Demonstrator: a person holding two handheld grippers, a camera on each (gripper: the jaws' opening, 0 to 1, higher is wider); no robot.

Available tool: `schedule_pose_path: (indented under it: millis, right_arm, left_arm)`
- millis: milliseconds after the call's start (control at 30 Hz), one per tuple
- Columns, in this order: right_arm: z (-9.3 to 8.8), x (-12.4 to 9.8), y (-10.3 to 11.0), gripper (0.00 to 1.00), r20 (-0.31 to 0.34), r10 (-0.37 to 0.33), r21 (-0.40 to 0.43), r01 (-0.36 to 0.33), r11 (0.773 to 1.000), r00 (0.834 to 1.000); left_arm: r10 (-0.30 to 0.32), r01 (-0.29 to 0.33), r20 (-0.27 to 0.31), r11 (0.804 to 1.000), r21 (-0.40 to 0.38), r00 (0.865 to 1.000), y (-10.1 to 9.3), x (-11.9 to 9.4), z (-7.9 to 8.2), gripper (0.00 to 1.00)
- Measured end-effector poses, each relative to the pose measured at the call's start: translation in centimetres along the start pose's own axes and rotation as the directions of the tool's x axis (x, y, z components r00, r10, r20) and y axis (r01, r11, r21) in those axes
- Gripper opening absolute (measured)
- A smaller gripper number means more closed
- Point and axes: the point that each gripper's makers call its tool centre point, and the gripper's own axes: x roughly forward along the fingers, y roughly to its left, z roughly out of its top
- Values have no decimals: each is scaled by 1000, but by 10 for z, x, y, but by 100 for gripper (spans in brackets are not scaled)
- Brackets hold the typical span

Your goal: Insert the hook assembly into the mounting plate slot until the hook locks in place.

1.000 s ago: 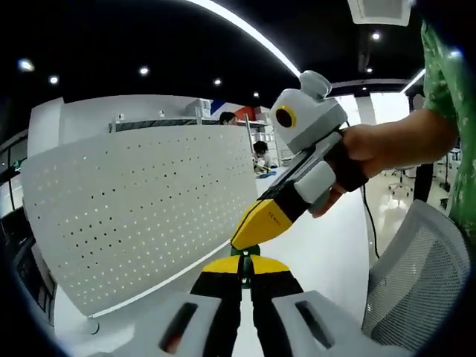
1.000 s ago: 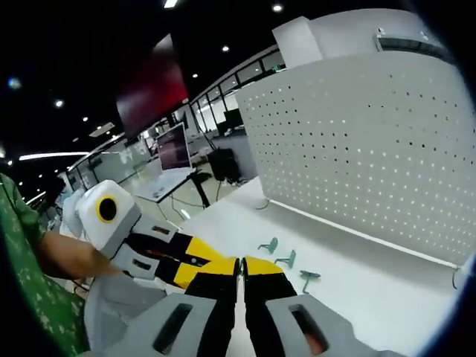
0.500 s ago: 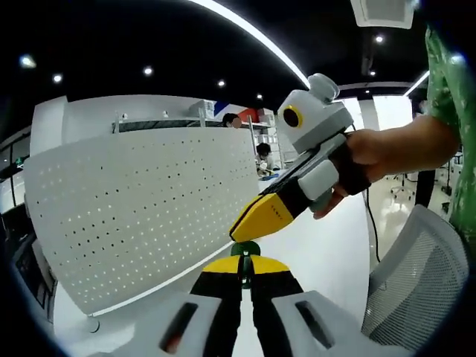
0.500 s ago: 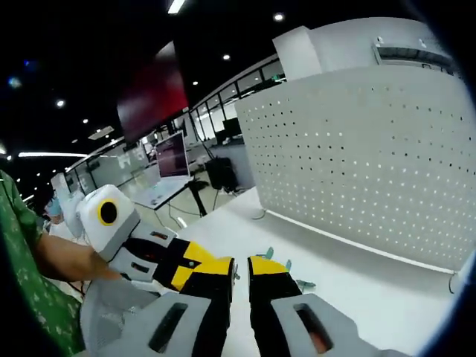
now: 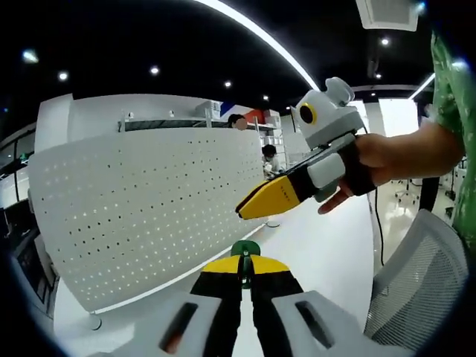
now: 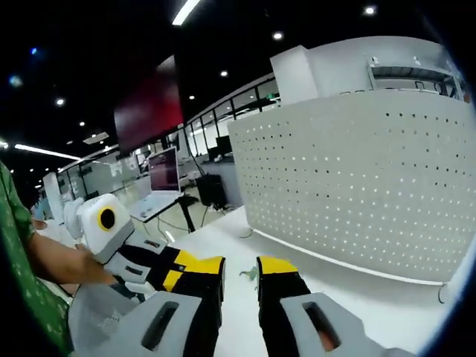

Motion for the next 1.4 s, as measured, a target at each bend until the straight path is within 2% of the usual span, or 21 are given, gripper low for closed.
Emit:
schedule_pose_path:
  millis: [267,500,867,1000,1133,1400]
  right_arm:
    - [10,-14,-12,22,53,-54,-35,56,998,997]
    - [11,-26,-22,28,82,-93,-30,96,995,992]
    - [17,-44,-25,46,117,-137,-99,149,984,984]
    - [19,-49,-19,56,125,-131,-157,150,976,983]
    - [21,-54,-12,62,128,-117,-177,139,974,985]
    - [29,-64,4,78,164,-55,-152,80,985,985]
  left_arm:
    - [39,-39,8,999,-17,999,14,-6,4,2]
    - [93,-92,17,995,-40,996,33,-17,8,3]
    - [168,-165,28,984,-73,985,61,-35,12,3]
    - [188,-185,32,979,-81,982,69,-40,15,3]
    - [214,-210,34,974,-88,976,81,-46,18,3]
    - [269,-264,47,960,-98,962,105,-56,29,3]
